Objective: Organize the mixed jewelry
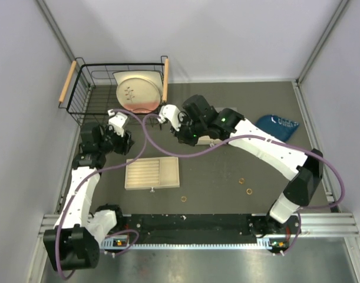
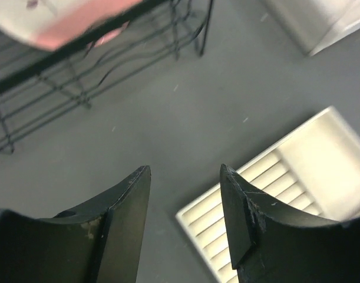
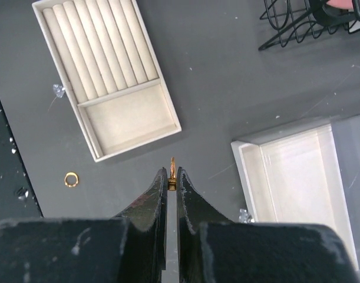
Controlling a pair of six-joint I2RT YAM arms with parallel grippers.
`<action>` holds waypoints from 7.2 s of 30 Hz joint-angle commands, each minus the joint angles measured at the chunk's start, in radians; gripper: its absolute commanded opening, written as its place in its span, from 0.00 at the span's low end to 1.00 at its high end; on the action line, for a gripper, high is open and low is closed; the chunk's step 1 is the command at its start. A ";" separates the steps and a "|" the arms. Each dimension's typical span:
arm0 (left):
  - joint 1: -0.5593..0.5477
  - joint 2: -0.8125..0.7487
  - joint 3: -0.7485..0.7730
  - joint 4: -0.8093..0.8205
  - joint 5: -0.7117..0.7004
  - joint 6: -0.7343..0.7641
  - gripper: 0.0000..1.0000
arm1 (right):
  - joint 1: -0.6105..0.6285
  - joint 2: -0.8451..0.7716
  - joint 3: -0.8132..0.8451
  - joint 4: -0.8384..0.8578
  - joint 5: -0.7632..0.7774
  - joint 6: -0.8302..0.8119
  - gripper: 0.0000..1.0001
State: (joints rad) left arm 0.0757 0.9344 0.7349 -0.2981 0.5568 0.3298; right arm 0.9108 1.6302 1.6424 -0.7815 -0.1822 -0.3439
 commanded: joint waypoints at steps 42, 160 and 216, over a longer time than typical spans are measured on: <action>-0.211 0.425 0.015 -0.326 -0.310 0.492 0.50 | -0.033 -0.055 -0.111 0.114 0.058 0.046 0.00; 0.174 0.083 0.089 -0.085 0.090 0.035 0.59 | 0.091 0.059 -0.230 0.220 0.242 -0.073 0.54; 0.145 0.133 0.106 -0.088 0.302 0.018 0.64 | -0.297 -0.362 -0.984 0.119 0.130 -0.251 0.34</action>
State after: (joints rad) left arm 0.2226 1.0718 0.8162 -0.4179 0.8444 0.3420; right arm 0.6231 1.2552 0.6674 -0.6941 -0.0433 -0.5987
